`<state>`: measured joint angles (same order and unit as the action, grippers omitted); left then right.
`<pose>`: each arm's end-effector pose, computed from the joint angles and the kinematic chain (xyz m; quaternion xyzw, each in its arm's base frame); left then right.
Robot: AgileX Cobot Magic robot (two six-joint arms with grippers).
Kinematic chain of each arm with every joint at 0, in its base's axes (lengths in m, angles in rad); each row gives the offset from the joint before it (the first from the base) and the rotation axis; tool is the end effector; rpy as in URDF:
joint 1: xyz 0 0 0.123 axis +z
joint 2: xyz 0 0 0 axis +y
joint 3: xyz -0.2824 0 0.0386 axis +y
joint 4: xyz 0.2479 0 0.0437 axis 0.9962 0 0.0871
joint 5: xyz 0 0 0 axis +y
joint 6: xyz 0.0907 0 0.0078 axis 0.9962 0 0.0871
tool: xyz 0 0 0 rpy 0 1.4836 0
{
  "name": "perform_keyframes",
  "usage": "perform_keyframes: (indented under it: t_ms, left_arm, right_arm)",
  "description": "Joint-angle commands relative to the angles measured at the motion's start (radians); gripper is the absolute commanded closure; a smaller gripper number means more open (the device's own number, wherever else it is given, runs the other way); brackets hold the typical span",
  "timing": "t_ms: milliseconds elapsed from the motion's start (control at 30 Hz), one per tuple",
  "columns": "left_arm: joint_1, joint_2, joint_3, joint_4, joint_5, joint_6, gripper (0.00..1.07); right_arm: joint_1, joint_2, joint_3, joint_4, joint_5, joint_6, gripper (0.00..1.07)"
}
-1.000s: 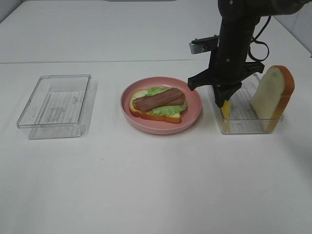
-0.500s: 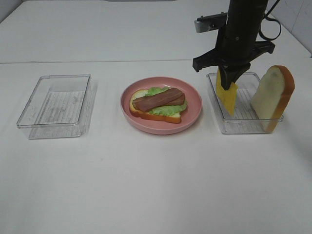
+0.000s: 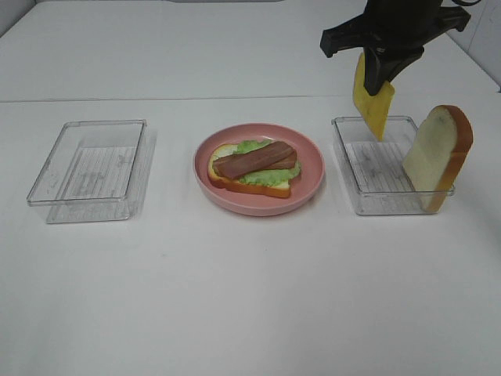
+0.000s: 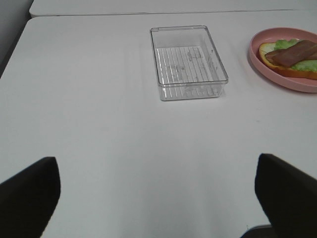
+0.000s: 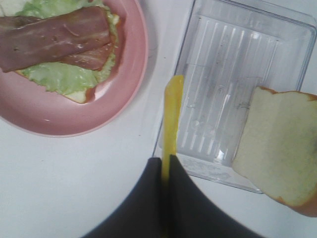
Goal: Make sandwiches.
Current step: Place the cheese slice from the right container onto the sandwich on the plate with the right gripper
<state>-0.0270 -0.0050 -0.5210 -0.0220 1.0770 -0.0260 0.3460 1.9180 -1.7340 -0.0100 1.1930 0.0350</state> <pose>-0.0088 -0.0015 0.2816 0.0011 0.8506 -0.0249 0.5252 0.3853 0.1380 0.2855 -0.1545 0.9780 0.0217 0.1384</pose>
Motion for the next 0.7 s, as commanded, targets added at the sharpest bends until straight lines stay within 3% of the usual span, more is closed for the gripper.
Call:
perform_keyframes:
  t_ms: [33, 400, 700]
  left_arm:
    - [0.001, -0.006, 0.001, -0.001, -0.004, 0.001, 0.06]
    - [0.001, -0.006, 0.001, -0.001, -0.004, 0.001, 0.06]
    - [0.001, -0.006, 0.001, -0.001, -0.004, 0.001, 0.06]
  right_arm:
    - [-0.001, -0.012, -0.004, 0.053, 0.001, -0.035, 1.07]
    - [0.001, -0.012, -0.004, 0.208, -0.038, -0.079, 1.07]
    - [0.124, 0.010, -0.004, 0.225, -0.159, -0.078, 1.07]
